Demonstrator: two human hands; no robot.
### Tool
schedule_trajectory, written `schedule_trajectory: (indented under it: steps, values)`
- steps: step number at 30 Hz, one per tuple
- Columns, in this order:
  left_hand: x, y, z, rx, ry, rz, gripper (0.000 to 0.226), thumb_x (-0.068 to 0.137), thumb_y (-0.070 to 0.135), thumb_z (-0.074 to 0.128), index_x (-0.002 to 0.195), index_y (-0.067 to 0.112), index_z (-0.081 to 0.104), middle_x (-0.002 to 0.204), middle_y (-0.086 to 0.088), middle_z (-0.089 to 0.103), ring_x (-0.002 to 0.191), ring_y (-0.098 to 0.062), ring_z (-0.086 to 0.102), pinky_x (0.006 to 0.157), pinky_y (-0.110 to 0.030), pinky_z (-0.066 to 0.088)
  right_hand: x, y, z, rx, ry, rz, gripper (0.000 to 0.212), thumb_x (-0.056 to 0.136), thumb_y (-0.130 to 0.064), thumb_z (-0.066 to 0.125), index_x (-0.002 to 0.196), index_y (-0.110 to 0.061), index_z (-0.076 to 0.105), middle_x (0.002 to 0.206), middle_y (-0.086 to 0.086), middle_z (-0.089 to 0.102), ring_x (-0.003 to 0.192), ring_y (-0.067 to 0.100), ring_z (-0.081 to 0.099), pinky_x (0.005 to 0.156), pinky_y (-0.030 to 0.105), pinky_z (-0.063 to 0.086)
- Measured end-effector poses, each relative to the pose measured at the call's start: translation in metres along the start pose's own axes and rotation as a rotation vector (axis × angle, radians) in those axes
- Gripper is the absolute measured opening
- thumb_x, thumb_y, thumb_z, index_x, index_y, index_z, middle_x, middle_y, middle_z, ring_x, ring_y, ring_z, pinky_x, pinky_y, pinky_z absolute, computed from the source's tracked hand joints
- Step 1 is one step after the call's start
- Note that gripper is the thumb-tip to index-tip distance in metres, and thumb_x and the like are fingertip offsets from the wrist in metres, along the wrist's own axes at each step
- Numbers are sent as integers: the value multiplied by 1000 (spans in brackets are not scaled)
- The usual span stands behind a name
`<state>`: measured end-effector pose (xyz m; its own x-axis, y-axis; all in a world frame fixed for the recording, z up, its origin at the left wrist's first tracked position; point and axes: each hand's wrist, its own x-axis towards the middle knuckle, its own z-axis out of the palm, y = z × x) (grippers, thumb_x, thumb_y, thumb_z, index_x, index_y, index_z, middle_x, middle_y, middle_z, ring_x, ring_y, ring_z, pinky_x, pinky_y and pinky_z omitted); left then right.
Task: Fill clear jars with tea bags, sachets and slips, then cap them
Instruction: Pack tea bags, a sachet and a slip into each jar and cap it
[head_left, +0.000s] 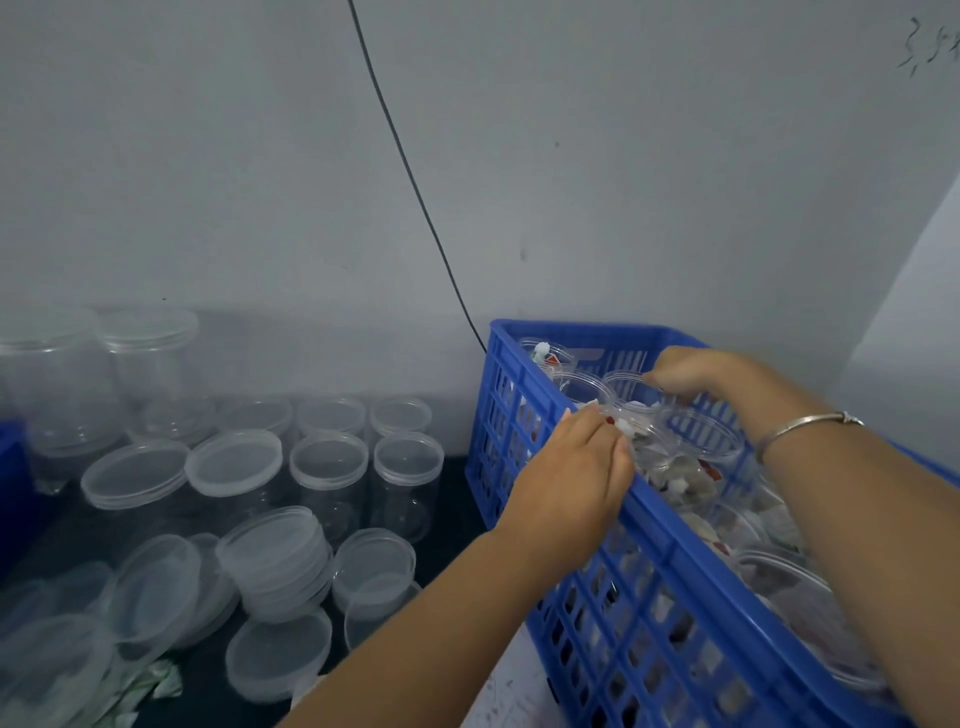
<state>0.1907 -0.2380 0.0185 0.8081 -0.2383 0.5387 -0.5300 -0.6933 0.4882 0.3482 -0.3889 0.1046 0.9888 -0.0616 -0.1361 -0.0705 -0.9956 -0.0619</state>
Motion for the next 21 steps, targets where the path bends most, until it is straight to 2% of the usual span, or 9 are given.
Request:
schedule_trajectory:
  steps: [2, 4, 6, 9, 11, 13, 16, 19, 21]
  values:
    - [1, 0, -7, -92, -81, -29, 40, 106, 21, 29, 131, -2, 50, 142, -16, 43, 135, -17, 30, 106, -21, 18, -4, 1, -2, -2, -10, -18, 30, 108, -26, 39, 87, -8, 51, 96, 9, 57, 67, 19, 57, 49, 27, 37]
    - [-2, -1, -17, -255, -143, -63, 35, 105, 27, 34, 120, 3, 54, 118, -3, 48, 116, -9, 40, 91, -19, 28, -11, 3, -4, -9, -27, -13, 31, 109, -28, 37, 112, -4, 56, 115, 13, 56, 81, 25, 61, 51, 29, 38]
    - [-9, -8, -28, -324, -128, -87, 31, 104, 32, 37, 122, 13, 55, 125, 4, 51, 119, -7, 43, 90, -18, 30, -17, 4, -8, -29, 19, -32, 37, 109, -26, 37, 127, 1, 54, 129, 17, 56, 101, 32, 60, 61, 31, 42]
    - [-26, -29, -42, -323, -57, -166, 36, 103, 31, 42, 135, 19, 51, 149, 5, 41, 140, -3, 28, 104, -16, 25, -27, -7, -13, 81, 276, -124, 25, 104, -16, 44, 108, 0, 61, 130, 26, 59, 116, 37, 57, 79, 31, 40]
    - [-36, -46, -50, -315, -17, -249, 34, 102, 25, 44, 134, 15, 53, 142, 3, 49, 134, -8, 40, 101, -16, 30, -41, -25, -13, 264, 444, -231, 24, 100, -11, 47, 111, -1, 66, 128, 23, 62, 117, 36, 58, 89, 32, 43]
    - [-45, -63, -57, -335, 17, -360, 32, 100, 18, 48, 130, 12, 55, 133, 0, 57, 120, -11, 53, 93, -17, 37, -61, -52, -9, 317, 506, -389, 28, 97, -12, 51, 120, -7, 67, 126, 16, 63, 112, 31, 59, 92, 31, 42]
    - [-55, -88, -70, -311, 35, -488, 30, 97, 11, 52, 127, 9, 56, 126, -4, 61, 104, -11, 57, 85, -18, 41, -93, -98, 6, 200, 429, -674, 21, 94, -18, 58, 112, -15, 69, 114, 6, 58, 102, 22, 58, 89, 32, 44]
    - [-66, -109, -89, -149, 27, -516, 37, 96, 7, 50, 133, 6, 51, 132, -8, 57, 115, -17, 55, 97, -24, 41, -109, -140, 29, 85, 277, -765, 19, 95, -25, 58, 110, -19, 68, 110, 1, 56, 102, 20, 58, 94, 38, 48]
    - [-76, -123, -102, 49, -64, -502, 42, 97, 9, 47, 139, 10, 45, 139, -8, 51, 124, -22, 50, 104, -33, 40, -111, -163, 47, 19, 157, -742, 20, 97, -25, 56, 111, -16, 67, 115, 3, 64, 103, 21, 60, 92, 39, 50]
